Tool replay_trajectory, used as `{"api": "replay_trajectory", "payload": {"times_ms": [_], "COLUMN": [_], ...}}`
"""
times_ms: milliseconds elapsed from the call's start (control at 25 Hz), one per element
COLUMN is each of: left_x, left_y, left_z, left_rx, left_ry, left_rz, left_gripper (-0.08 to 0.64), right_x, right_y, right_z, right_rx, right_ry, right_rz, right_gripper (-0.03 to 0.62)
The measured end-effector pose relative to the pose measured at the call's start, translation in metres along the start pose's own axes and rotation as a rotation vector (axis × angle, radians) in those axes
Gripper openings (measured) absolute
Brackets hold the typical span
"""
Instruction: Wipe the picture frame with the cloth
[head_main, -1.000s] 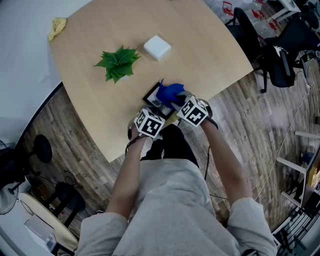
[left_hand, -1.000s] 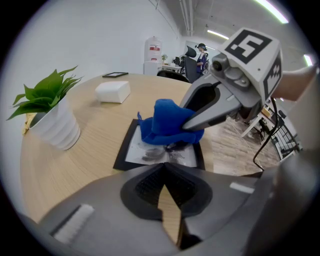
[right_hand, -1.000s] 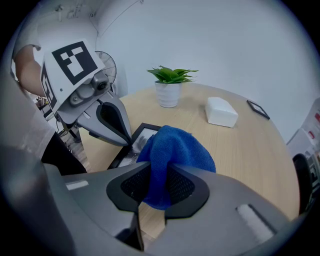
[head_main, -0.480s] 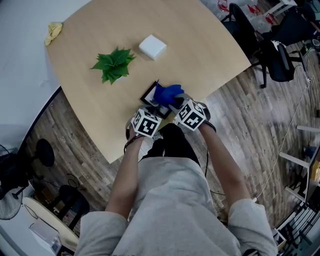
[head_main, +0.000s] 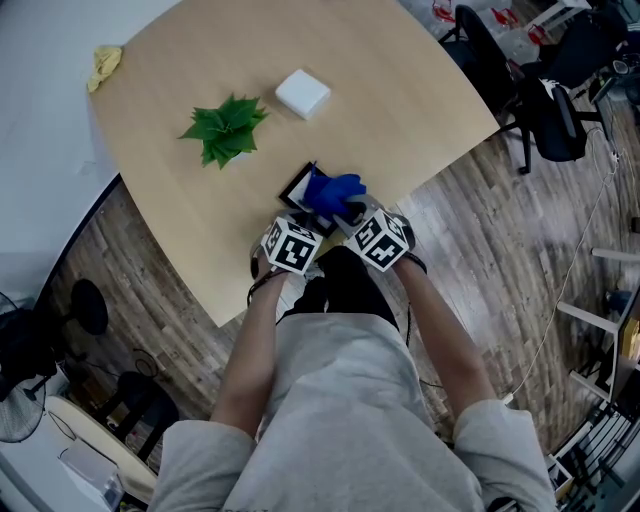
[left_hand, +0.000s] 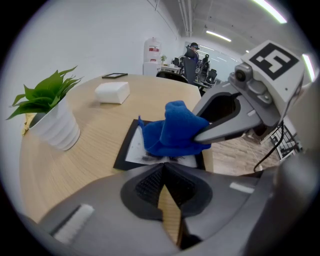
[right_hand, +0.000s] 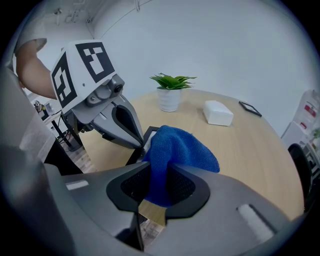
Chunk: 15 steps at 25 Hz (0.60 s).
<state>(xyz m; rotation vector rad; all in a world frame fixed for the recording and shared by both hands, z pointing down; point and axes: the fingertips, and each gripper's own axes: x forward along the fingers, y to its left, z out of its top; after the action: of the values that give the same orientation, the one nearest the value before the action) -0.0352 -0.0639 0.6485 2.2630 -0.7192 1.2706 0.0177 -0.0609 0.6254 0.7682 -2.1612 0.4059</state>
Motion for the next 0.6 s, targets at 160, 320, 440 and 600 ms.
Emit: {"api": "replay_trajectory", "payload": {"times_ms": [160,320,440,600], "left_x": [0.001,0.001,0.000,0.000], "left_y": [0.001,0.001,0.000,0.001], "left_z": [-0.001,-0.001,-0.001,0.000], "left_rx": [-0.007,-0.009,-0.006,-0.004], "left_ry": [-0.001,0.000,-0.002,0.000], "left_rz": [-0.004,-0.007,-0.011,-0.014], "left_gripper": [0.052,0.052,0.052,0.052], "right_x": [0.004,0.003,0.003,0.007], "right_y": [0.012,0.022,0.022,0.020], "right_z": [-0.001,-0.003,-0.004,-0.004], "right_rx": [0.010,0.041,0.063,0.066], "right_ry": [-0.001,-0.015,-0.024,-0.023], "right_rz": [0.020,0.018,0.003,-0.010], "right_gripper": [0.074,0.074,0.074,0.075]}}
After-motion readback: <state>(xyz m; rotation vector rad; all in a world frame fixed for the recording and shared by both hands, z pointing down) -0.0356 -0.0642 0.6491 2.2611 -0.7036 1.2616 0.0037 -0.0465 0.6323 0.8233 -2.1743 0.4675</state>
